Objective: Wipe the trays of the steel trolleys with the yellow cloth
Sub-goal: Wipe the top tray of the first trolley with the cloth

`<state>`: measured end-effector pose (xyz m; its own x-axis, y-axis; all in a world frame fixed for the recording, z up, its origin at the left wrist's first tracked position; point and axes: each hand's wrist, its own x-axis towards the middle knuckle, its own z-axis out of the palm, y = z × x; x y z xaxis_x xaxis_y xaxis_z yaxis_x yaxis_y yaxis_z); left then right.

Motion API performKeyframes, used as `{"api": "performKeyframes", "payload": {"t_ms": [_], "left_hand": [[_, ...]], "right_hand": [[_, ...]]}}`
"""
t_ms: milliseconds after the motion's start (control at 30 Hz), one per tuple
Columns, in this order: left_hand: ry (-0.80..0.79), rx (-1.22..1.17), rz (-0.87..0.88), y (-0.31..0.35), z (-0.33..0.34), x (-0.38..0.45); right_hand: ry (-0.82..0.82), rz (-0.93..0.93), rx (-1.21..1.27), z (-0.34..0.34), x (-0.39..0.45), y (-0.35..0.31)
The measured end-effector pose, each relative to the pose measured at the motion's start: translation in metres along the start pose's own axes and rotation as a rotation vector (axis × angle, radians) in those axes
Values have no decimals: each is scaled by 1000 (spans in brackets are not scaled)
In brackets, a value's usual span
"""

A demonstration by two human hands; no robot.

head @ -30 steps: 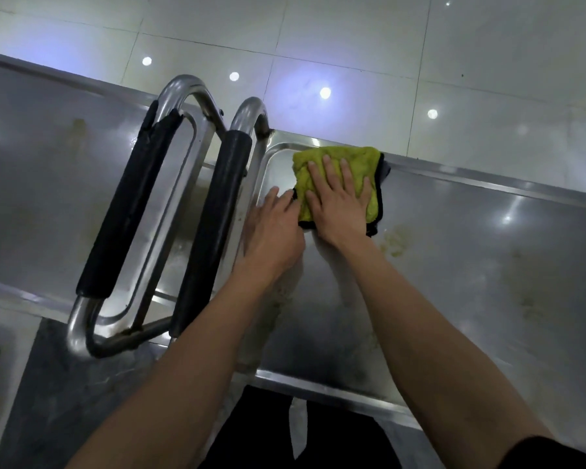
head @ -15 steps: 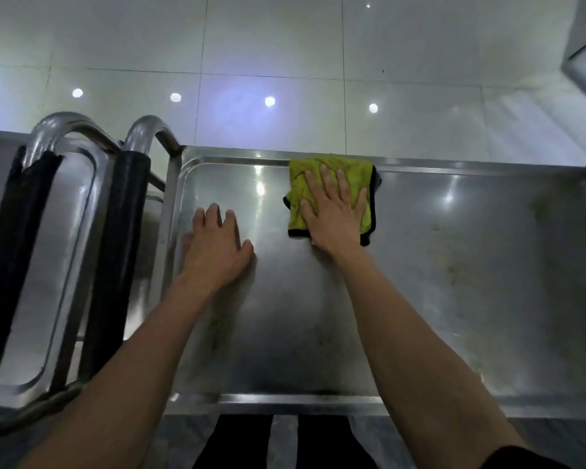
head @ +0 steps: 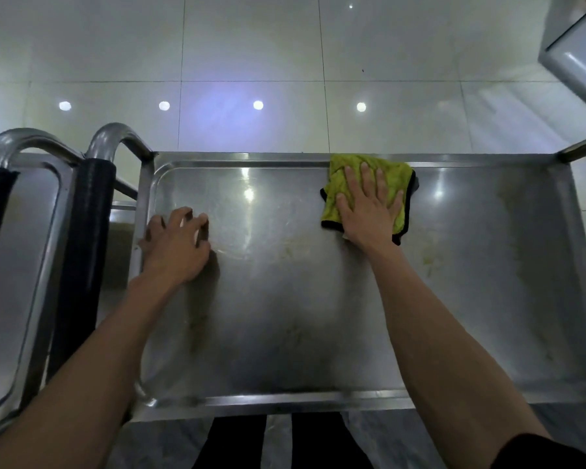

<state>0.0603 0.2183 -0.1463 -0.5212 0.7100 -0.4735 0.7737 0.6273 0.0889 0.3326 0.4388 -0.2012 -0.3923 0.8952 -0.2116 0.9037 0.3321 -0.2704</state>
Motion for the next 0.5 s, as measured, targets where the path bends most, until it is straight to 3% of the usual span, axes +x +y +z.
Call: {"api": "performKeyframes", "payload": {"t_ms": [167, 500], "left_hand": [[2, 45, 24, -4, 0, -6], [35, -74, 39, -39, 16, -26]], "right_hand": [[14, 11, -39, 11, -9, -28], [7, -219, -94, 59, -46, -159]]}}
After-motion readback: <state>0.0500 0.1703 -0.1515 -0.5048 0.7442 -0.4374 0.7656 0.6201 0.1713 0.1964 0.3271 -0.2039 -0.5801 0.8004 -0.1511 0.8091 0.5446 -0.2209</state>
